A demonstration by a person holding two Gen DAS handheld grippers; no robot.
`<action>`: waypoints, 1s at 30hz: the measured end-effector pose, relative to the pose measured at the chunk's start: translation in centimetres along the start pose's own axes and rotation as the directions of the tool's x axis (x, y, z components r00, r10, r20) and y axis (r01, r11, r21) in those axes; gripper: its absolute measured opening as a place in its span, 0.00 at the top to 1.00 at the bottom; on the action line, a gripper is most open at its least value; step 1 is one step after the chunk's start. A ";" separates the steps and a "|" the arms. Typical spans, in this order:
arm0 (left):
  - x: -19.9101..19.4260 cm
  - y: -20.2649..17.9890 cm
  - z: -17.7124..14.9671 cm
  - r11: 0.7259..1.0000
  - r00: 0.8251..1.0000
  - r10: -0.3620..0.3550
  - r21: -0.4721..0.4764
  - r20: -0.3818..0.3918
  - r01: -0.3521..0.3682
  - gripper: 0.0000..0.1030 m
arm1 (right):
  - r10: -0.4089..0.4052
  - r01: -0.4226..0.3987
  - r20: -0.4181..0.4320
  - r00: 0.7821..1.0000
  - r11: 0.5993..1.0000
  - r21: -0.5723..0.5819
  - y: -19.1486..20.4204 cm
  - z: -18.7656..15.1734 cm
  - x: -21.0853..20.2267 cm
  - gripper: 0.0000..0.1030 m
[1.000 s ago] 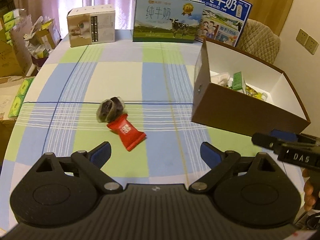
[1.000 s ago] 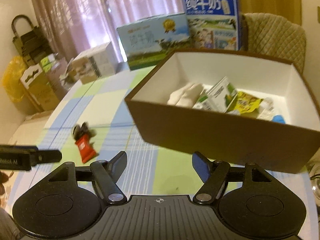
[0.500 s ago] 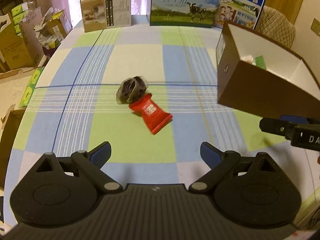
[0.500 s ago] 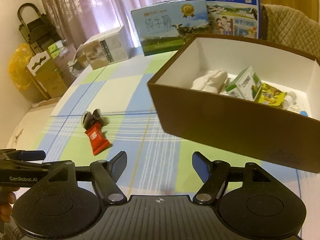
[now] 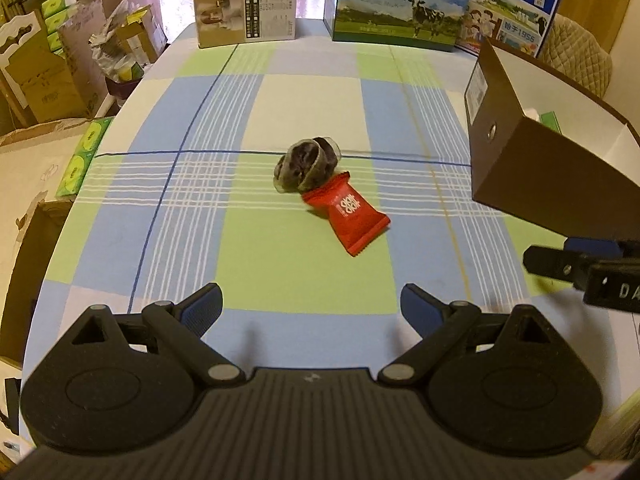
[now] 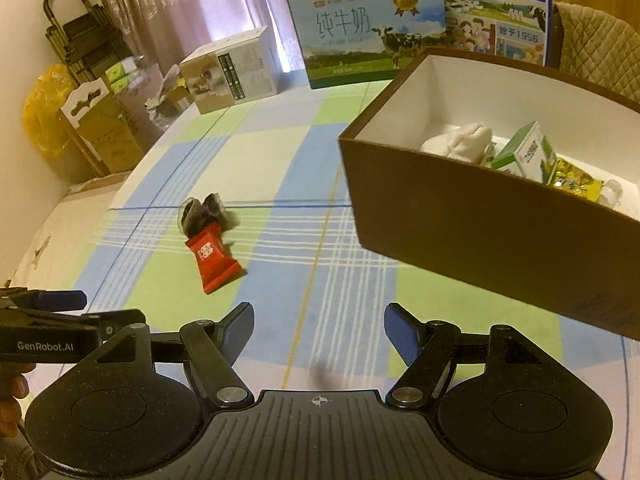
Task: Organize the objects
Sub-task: 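Move both tools back to the red candy packet and dark scrunchie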
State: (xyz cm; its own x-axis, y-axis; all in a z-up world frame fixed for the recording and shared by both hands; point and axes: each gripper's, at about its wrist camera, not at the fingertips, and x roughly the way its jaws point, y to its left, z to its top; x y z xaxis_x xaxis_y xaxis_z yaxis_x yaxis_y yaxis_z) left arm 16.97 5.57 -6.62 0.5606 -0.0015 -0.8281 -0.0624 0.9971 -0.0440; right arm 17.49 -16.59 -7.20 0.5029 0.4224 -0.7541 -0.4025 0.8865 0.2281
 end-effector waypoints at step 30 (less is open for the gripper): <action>2.9 5.8 2.8 0.991 0.995 0.102 -0.086 -0.019 -0.103 0.09 | 0.130 -0.128 -0.006 0.991 0.965 -0.228 7.6 1.6 7.8 0.35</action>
State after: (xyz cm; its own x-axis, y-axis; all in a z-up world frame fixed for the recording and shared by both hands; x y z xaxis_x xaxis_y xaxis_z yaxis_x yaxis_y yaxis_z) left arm 20.51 11.58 -7.73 0.5353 0.0984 -0.8389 -0.1901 0.9817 -0.0062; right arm 19.54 -6.29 -10.37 0.4414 0.5332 -0.7217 -0.6273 0.7585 0.1767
